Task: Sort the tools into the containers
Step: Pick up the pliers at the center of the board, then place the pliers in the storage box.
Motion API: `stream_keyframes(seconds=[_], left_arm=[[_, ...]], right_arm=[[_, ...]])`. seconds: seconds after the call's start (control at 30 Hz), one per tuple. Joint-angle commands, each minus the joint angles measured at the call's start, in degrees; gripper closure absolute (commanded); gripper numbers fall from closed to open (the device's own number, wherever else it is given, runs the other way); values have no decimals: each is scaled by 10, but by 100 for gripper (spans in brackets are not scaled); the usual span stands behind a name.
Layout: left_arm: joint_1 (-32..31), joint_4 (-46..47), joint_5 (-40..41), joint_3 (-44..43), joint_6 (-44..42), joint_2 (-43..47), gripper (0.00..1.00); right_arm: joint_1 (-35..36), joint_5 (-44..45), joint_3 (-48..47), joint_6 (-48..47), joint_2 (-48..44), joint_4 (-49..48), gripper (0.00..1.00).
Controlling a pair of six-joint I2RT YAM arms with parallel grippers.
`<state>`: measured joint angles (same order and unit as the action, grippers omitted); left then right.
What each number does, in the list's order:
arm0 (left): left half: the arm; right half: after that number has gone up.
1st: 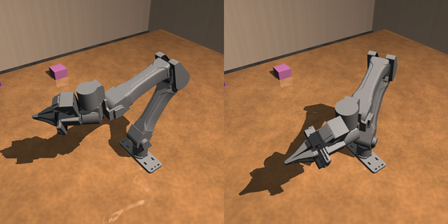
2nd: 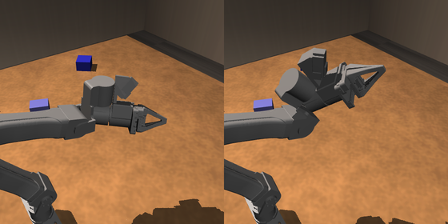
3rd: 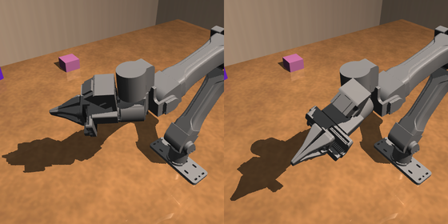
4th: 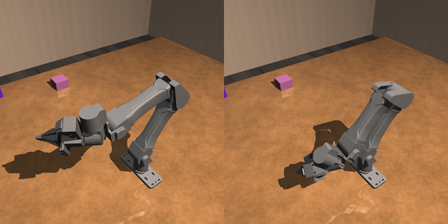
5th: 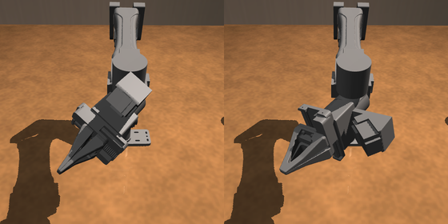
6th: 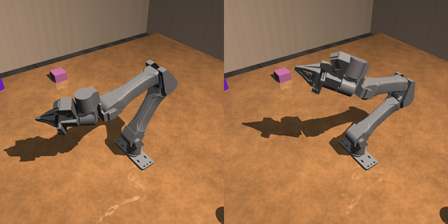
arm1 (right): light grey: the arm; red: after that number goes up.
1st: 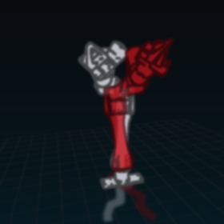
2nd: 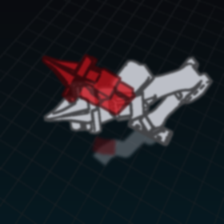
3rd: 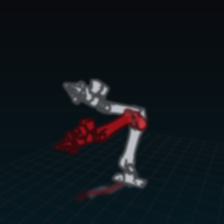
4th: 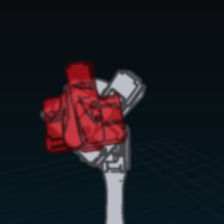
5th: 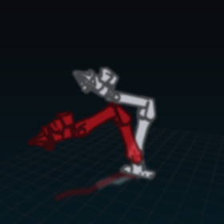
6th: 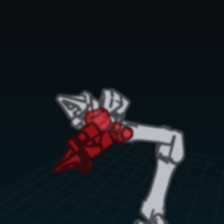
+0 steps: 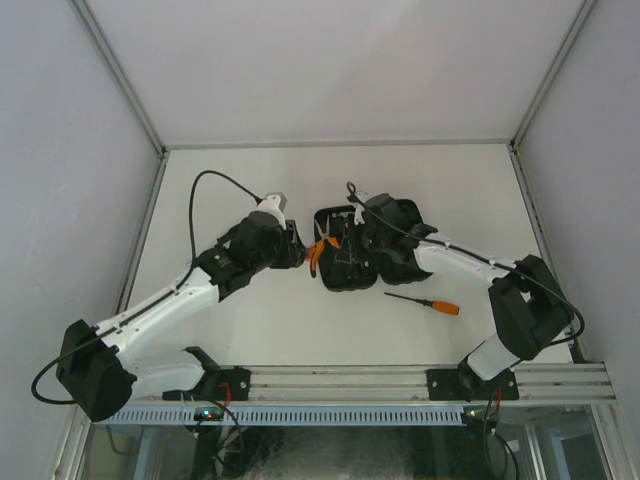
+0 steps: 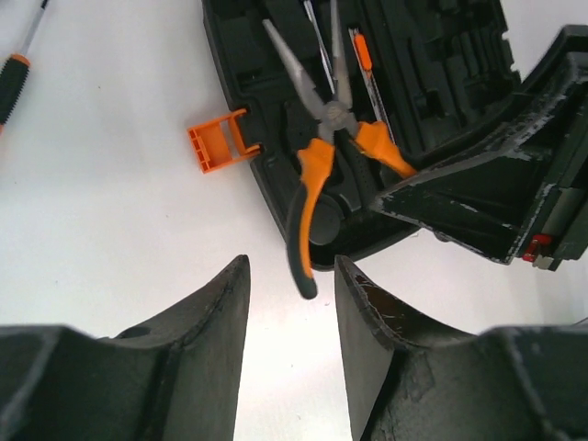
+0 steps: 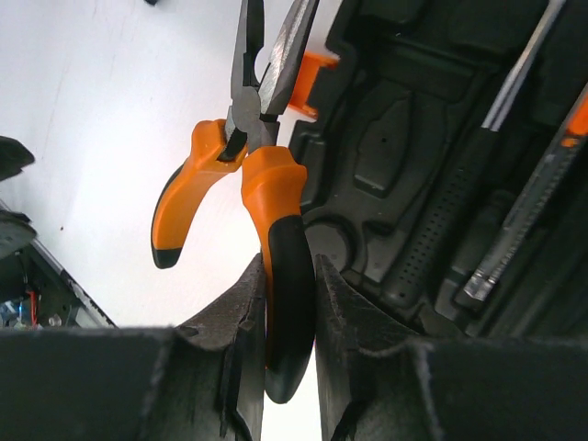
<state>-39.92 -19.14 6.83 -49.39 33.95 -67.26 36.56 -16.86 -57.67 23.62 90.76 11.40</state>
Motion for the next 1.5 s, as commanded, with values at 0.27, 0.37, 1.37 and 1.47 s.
stream_keyframes(seconds=[0.27,0.37,1.37,1.47], left_arm=[[32,18,-16,-18,9,-16,54],[31,19,-22,-21,9,-33,54],[1,52,-50,-66,7,-89,55],[1,51,-46,-65,6,-86,55]], right_arm=[[-8,7,23,-12,-110,-83,100],[-1,-1,24,-9,-118,-96,100],[30,-22,17,52,-67,-134,100],[19,-2,28,87,-68,-140,100]])
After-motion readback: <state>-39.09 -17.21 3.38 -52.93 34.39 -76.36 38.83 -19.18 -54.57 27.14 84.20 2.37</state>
